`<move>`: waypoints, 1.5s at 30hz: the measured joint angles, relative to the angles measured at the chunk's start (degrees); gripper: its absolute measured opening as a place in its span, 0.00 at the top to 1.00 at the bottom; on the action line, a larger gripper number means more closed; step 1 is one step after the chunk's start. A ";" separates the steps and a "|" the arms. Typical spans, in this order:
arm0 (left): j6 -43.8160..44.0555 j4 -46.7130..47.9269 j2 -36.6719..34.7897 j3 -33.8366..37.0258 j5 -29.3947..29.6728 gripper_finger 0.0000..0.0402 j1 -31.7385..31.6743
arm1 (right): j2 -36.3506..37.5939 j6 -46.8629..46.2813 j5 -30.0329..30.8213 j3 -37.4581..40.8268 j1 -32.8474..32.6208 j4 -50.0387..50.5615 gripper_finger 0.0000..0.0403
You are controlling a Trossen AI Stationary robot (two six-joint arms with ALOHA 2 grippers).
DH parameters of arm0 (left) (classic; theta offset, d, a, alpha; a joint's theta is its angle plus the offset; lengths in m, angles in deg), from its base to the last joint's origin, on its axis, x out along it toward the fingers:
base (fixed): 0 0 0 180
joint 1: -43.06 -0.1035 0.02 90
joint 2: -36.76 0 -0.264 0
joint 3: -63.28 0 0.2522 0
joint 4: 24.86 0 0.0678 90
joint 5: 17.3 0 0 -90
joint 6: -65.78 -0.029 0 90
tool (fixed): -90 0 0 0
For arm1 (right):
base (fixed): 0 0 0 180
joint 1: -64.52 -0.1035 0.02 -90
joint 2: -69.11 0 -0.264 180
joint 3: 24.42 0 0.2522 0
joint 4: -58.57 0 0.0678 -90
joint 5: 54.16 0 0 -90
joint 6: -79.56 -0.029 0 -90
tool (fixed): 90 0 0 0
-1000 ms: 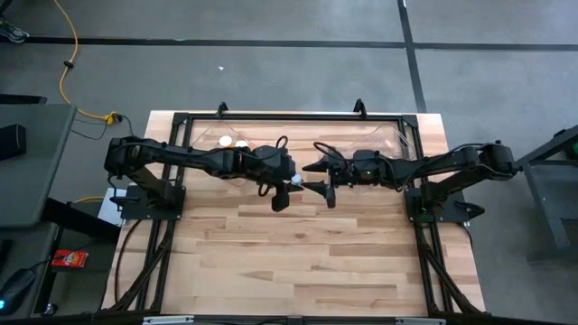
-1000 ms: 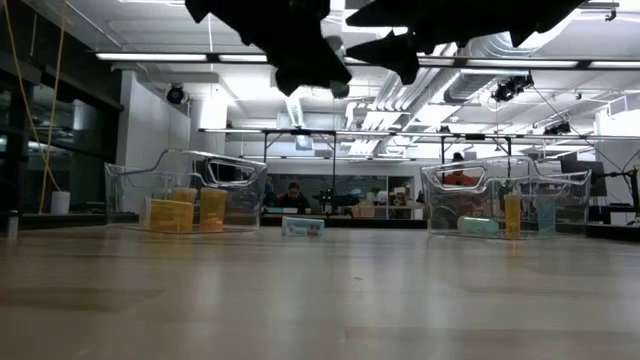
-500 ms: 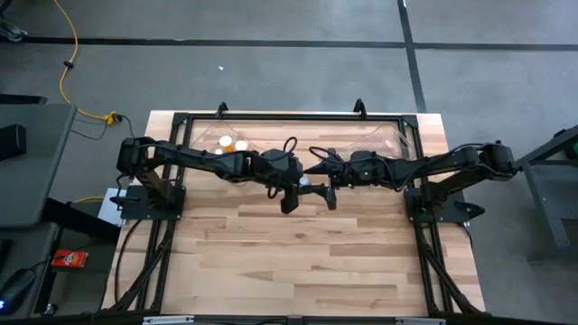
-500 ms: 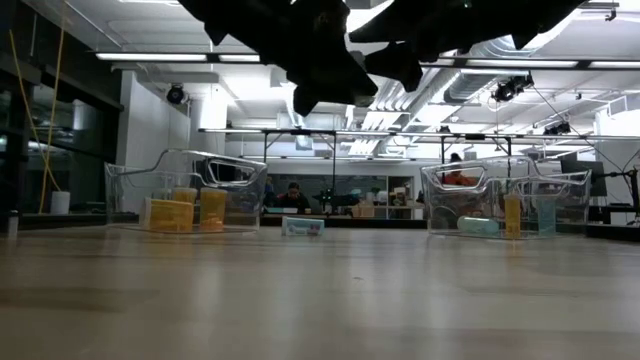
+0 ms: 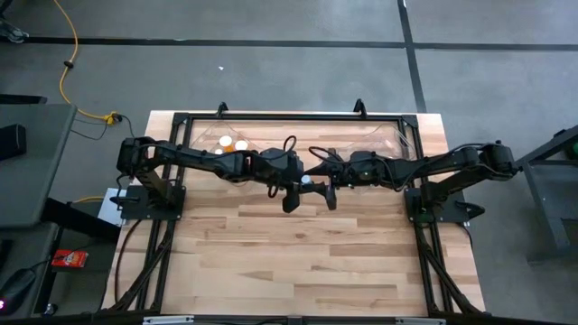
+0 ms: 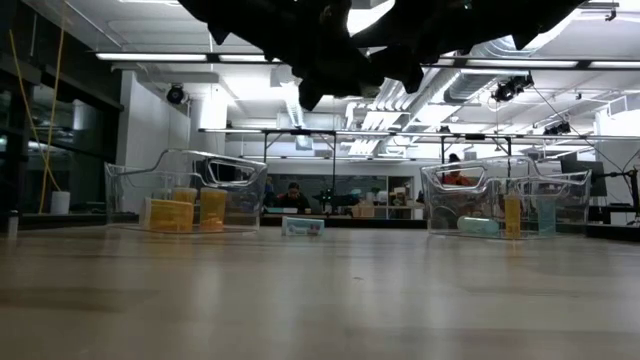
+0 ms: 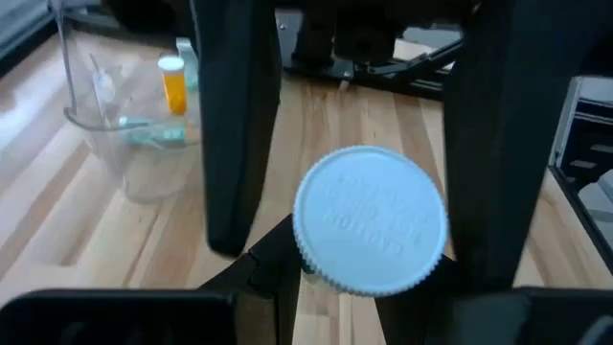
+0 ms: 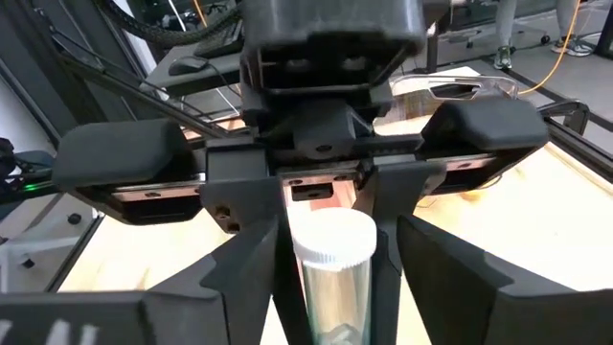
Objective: Pick and place medicine bottles into bin by pill shape (circle, oval)
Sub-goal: Put the green tablet bottle into the right transparent bin
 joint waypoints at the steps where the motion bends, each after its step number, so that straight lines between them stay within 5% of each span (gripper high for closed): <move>1: -0.22 -0.34 0.00 0.00 0.00 0.77 0.00 | 0.01 -0.04 0.08 0.00 0.00 -0.06 0.50; 34: 0.71 -0.30 -0.02 0.00 0.81 0.77 -0.61 | 0.04 -0.31 -0.26 0.00 0.04 -1.01 0.76; 45: -2.00 12.70 -4.97 0.00 0.18 0.52 -1.78 | 7.38 1.87 -0.31 0.00 4.07 3.47 0.75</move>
